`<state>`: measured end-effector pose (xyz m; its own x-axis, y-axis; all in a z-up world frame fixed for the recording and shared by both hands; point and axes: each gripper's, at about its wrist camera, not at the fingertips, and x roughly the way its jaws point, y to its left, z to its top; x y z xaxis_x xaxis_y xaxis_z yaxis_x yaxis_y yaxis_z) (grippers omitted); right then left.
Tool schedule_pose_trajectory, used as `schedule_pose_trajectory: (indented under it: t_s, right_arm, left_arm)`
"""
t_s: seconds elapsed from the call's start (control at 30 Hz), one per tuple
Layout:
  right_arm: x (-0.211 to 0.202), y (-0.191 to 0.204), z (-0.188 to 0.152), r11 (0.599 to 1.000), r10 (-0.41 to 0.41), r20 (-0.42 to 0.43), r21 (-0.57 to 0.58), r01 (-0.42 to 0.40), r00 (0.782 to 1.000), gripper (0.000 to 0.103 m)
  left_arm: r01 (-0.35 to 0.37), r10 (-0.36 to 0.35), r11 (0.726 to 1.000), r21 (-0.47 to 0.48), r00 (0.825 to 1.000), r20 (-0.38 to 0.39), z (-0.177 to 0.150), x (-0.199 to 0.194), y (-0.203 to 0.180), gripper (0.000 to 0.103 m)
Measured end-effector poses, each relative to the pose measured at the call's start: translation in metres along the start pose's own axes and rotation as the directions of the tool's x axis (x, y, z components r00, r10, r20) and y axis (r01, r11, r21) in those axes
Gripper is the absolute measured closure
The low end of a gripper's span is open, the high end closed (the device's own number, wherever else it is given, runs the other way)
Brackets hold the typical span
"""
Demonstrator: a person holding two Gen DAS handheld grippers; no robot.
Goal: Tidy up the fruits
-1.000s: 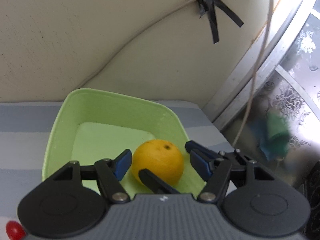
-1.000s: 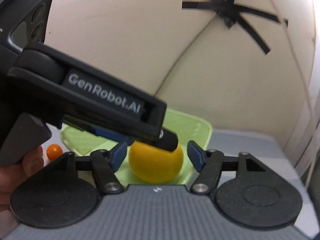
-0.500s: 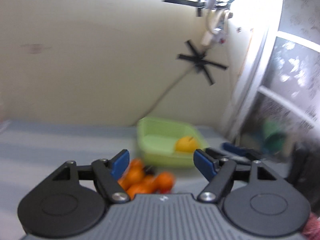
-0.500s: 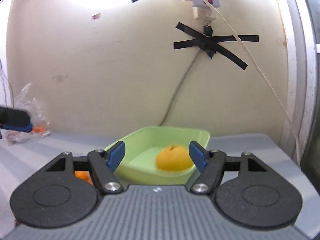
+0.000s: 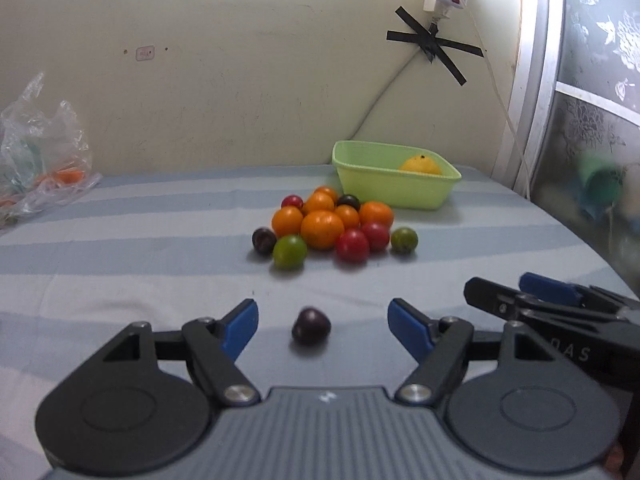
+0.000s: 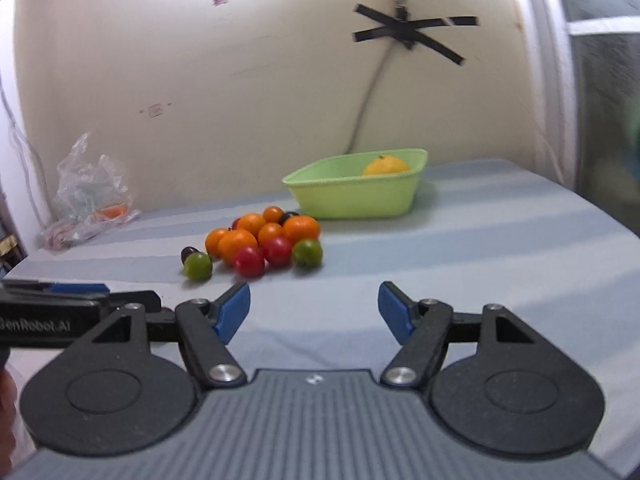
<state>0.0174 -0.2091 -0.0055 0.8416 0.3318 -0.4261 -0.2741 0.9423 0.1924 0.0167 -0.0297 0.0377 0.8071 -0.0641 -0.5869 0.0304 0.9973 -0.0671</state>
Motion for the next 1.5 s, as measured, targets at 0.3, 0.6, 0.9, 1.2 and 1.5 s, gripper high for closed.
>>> schedule_pose_trajectory:
  t_s: [0.3,0.6,0.9,1.2,1.5]
  right_arm:
    - [-0.002,0.003,-0.012,0.995,-0.098,-0.007,0.025,0.099,0.995,0.03]
    - [0.005,-0.001,-0.01,0.994,-0.096,-0.021,0.046,0.097,0.995,0.03]
    - [0.004,-0.001,-0.011,0.994,-0.094,-0.025,0.044,0.095,0.995,0.03]
    - [0.005,-0.003,-0.01,0.994,-0.085,-0.034,0.058,0.087,0.996,0.03]
    - [0.005,-0.004,-0.009,0.995,-0.074,-0.042,0.064,0.077,0.996,0.03]
  left_arm:
    - [-0.061,0.061,0.998,-0.033,0.998,0.005,-0.015,-0.007,0.009,0.026]
    - [-0.127,0.128,0.99,-0.059,0.992,0.018,-0.019,-0.006,0.023,0.026]
    - [-0.166,0.168,0.984,-0.07,0.985,0.03,-0.026,0.005,0.03,0.024]
    - [-0.154,0.159,0.985,-0.082,0.985,0.062,-0.033,0.006,0.034,0.022]
    - [-0.12,0.13,0.989,-0.091,0.986,0.104,-0.035,0.0,0.035,0.021]
